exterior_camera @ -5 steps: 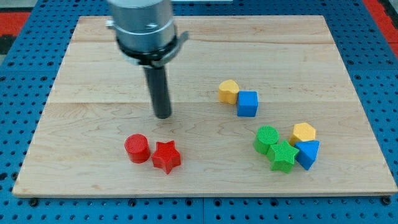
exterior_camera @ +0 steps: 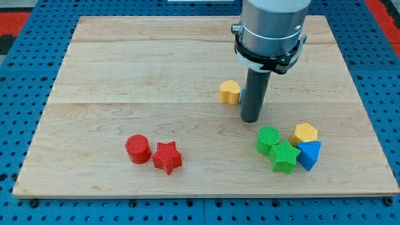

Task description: Slightly move up the cube

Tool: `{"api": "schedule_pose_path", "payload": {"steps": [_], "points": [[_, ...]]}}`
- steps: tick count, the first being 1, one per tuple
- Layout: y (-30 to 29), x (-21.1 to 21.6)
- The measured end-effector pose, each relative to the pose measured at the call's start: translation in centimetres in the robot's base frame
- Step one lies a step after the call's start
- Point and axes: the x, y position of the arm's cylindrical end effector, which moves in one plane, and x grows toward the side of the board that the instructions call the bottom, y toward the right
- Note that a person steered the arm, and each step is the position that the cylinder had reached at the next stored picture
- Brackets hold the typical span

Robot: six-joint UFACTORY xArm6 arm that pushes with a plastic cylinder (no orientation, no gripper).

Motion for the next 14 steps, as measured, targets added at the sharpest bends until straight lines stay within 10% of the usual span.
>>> {"api": "schedule_pose_path", "payload": {"steps": [10, 14], "points": [[25.9, -2.4], [18.7, 12.6]]}}
